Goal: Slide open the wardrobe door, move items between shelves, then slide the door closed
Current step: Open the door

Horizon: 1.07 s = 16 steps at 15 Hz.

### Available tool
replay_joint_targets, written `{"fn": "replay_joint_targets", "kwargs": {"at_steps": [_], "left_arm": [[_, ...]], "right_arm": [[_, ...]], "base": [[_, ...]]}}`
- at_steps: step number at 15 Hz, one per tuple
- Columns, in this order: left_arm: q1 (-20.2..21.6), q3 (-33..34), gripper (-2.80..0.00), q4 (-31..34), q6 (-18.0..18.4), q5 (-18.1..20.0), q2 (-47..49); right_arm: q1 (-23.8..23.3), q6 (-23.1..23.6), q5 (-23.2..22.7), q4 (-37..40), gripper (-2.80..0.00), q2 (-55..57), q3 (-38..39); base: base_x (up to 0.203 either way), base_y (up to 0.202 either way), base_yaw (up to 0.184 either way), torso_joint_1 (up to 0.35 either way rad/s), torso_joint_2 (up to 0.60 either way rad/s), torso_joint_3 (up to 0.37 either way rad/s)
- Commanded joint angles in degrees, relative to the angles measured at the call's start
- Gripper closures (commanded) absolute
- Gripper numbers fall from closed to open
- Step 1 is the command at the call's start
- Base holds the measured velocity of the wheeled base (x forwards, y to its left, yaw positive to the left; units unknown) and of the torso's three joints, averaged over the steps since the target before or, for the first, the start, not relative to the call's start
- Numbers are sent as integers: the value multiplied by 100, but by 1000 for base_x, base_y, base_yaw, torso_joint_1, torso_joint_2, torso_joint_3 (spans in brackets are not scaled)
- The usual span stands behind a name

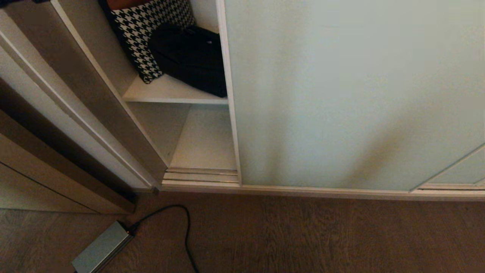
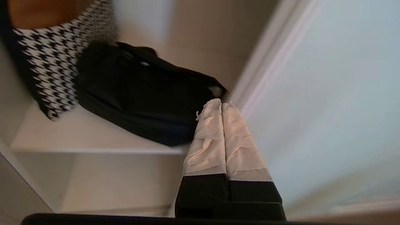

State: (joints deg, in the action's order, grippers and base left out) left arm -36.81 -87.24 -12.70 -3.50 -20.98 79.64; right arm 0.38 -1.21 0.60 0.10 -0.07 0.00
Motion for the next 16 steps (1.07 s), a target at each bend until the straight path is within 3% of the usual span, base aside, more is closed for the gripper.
{"fn": "replay_joint_targets", "kwargs": {"at_steps": [1, 9, 16], "left_arm": [[203, -404, 0, -304, 37, -130, 945], [349, -2323, 0, -820, 317, -205, 2781], [64, -2333, 0, -1076, 299, 133, 3004]], "right_arm": [[-2, -2, 2, -1, 0, -10, 0], [-1, -2, 2, -1, 0, -10, 0], [-2, -2, 2, -1, 0, -10, 0]], "base": [[0, 0, 0, 0, 0, 0], [0, 0, 0, 0, 0, 0], [0, 0, 0, 0, 0, 0]]}}
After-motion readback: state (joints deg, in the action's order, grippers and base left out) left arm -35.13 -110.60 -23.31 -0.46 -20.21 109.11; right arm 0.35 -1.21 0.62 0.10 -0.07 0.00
